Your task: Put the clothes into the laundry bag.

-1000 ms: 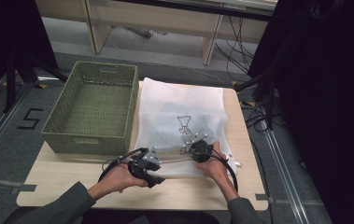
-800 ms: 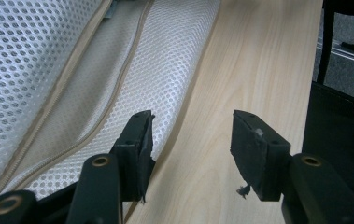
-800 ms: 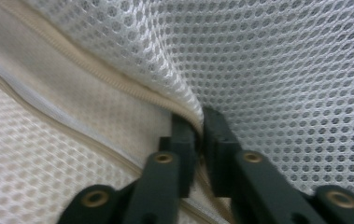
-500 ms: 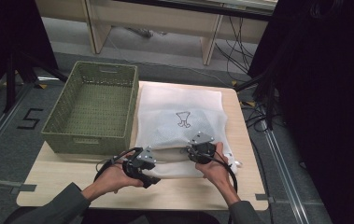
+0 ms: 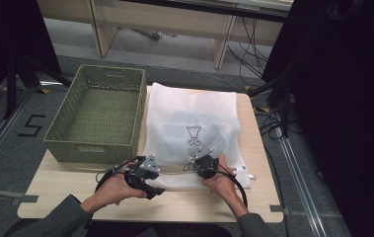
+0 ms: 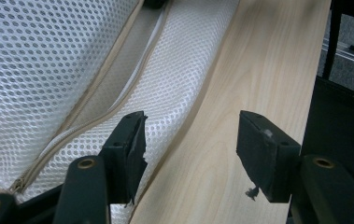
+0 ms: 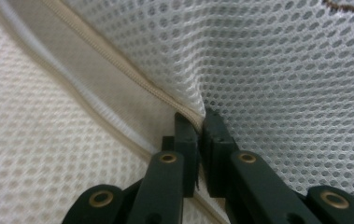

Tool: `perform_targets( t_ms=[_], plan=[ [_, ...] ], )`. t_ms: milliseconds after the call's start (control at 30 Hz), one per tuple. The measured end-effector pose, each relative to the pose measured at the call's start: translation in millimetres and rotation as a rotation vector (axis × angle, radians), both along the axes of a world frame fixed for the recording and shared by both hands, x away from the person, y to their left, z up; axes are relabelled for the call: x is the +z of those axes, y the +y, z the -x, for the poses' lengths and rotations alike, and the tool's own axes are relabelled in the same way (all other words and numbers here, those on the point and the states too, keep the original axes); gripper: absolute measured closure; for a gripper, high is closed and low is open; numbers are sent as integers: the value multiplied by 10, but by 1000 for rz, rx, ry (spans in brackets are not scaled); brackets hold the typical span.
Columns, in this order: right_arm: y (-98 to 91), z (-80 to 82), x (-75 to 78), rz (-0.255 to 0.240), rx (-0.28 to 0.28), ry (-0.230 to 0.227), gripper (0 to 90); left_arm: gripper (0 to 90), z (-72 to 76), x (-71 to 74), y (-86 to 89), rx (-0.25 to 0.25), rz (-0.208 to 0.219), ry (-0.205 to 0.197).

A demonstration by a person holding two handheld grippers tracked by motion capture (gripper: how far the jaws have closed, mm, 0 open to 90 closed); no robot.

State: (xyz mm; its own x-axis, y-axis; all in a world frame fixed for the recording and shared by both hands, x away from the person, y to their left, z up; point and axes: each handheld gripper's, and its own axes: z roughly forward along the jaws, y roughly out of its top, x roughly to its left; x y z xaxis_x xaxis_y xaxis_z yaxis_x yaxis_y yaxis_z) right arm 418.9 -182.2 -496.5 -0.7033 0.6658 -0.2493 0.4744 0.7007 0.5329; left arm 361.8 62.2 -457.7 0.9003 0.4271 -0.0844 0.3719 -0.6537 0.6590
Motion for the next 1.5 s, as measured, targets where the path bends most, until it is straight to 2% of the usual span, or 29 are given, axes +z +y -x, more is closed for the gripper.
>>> perform_targets(
  t_ms=[67,100,133,200,267,300,433,533,600,633,667,700,767,833,900,1033,1067,1100,1200,1233,1267,1333,1400,1433,1467,1500],
  plan=[
    [-13,-26,-2,-11,-7,3,870,417,-8,0,5,-5,-4,-6],
    [-8,-24,-10,-20,-24,1,870,416,-30,10,27,-31,-39,-9],
    [-12,-33,-10,-14,-17,-4,868,415,-30,13,30,-33,-41,-13],
    [1,-40,-17,-12,-37,-15,865,412,-29,12,31,-30,-36,-14],
    [4,-71,-28,-14,-46,-24,864,408,-4,-5,8,13,5,-2],
    [6,-87,-32,-23,-56,-29,863,404,-12,0,16,0,-5,-12],
    [-12,-125,-45,-49,-73,-33,845,397,-15,1,38,0,-22,-2],
    [-30,-120,-34,-81,-75,-21,766,390,-31,18,67,-25,-43,-16],
    [-29,-102,-20,-94,-75,-19,711,386,-8,5,59,17,-4,-5],
    [-27,-80,-1,-102,-70,-17,670,380,-13,6,69,12,-4,-8],
    [-27,-59,21,-111,-70,-19,648,377,-26,21,98,-10,-41,-10],
    [-32,-36,52,-119,-63,-17,630,375,-32,26,110,-19,-52,-18],
    [-55,4,107,-129,-50,-28,595,368,-26,26,128,-8,-46,-15],
    [-91,58,184,-150,-43,-27,562,363,-19,23,136,2,-34,-13],
    [-135,109,264,-173,-46,-31,514,360,-21,36,162,-3,-46,-21],
    [-215,191,375,-242,-74,-40,454,346,-17,44,199,6,-44,-21],
    [-227,204,385,-256,-78,-50,449,345,-13,40,208,17,-35,-17],
    [-255,218,405,-274,-74,-75,441,341,-18,47,222,7,-42,-29],
    [-320,266,453,-330,-96,-74,410,333,-4,42,245,11,-42,-29],
    [-342,275,463,-335,-94,-77,406,331,11,44,253,22,-36,-26],
    [-363,293,470,-354,-103,-81,400,328,10,52,267,13,-41,-39],
    [-397,317,491,-380,-120,-67,391,323,20,52,291,18,-35,-41],
    [-453,338,511,-405,-129,-64,380,318,46,40,292,56,3,-41],
    [-465,347,513,-418,-141,-64,374,317,43,48,322,47,-17,-38],
    [-487,370,524,-436,-157,-51,369,316,47,40,323,60,3,-47],
    [-517,369,528,-436,-154,-66,367,313,54,36,329,72,9,-35]
  ],
)
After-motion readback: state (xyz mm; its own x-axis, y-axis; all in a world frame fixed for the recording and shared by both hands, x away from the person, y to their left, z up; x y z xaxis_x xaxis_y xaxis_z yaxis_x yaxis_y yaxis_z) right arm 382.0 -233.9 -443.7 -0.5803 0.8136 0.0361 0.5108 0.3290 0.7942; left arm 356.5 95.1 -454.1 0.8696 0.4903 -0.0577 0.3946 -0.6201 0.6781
